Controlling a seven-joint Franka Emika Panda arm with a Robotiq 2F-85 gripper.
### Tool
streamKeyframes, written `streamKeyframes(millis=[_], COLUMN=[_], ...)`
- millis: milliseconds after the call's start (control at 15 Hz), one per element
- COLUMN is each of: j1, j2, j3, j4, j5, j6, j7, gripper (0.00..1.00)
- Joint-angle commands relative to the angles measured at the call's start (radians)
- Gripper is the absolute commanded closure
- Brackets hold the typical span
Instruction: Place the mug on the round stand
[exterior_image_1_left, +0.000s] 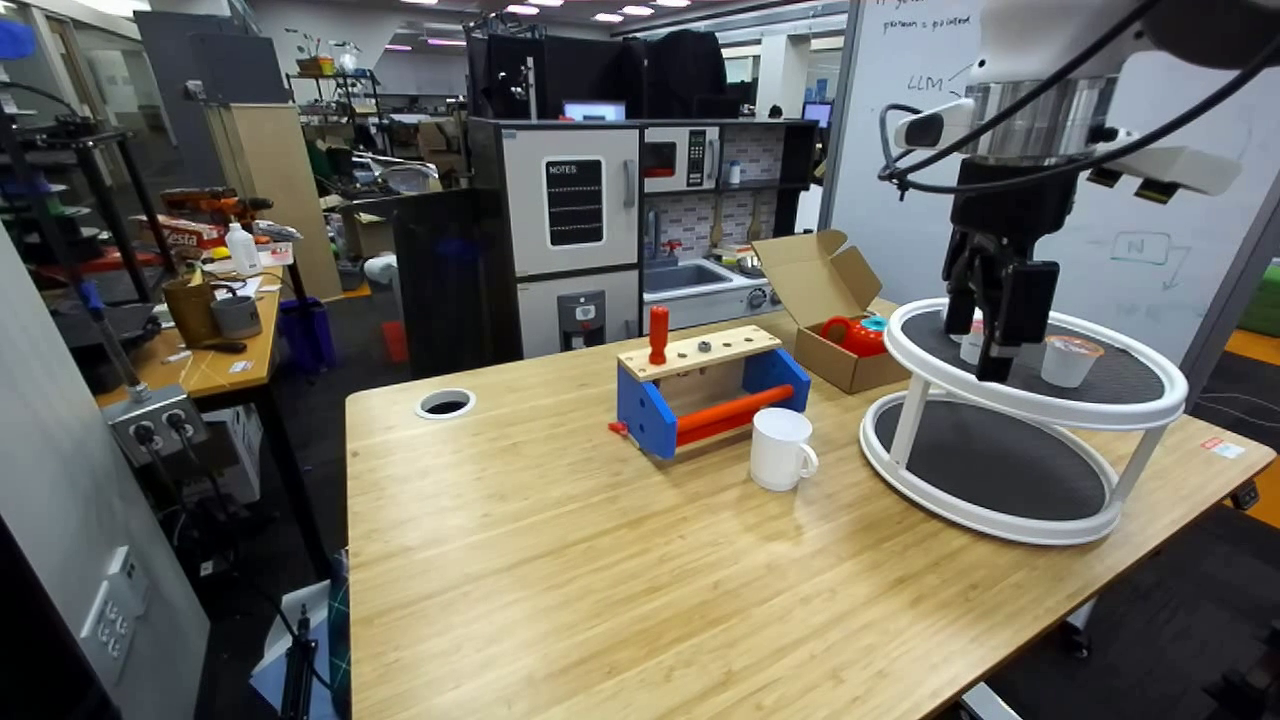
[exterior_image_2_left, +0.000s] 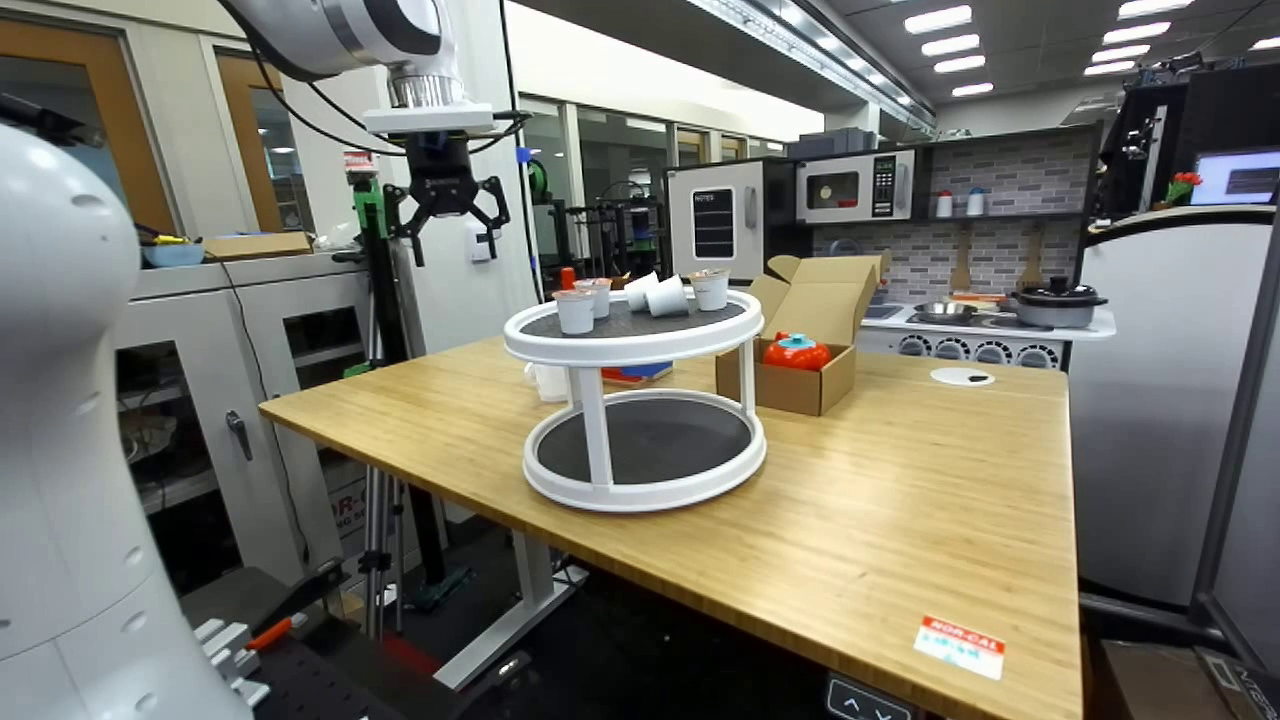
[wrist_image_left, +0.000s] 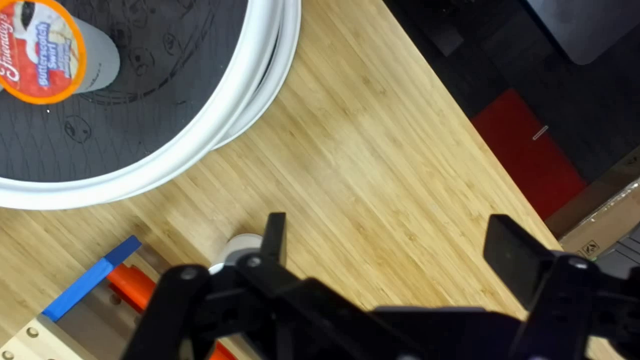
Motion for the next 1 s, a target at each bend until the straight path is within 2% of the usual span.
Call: streamKeyframes(millis=[0, 533, 733, 933], j1=[-0.009, -0.01, -0.002, -0.003], j2=[0.001, 0.003, 0.031, 0.063], j3=[0.009, 0.012, 0.033, 0.07], j4=[0.002, 0.0, 0.014, 0.021], j5=[0.002, -0.013, -0.04, -0.112], j6=[-0.002, 0.012, 0.12, 0.312], j7=[-0.001, 0.011, 0.046, 0.144], gripper=[0.0, 0.0, 0.0, 0.0])
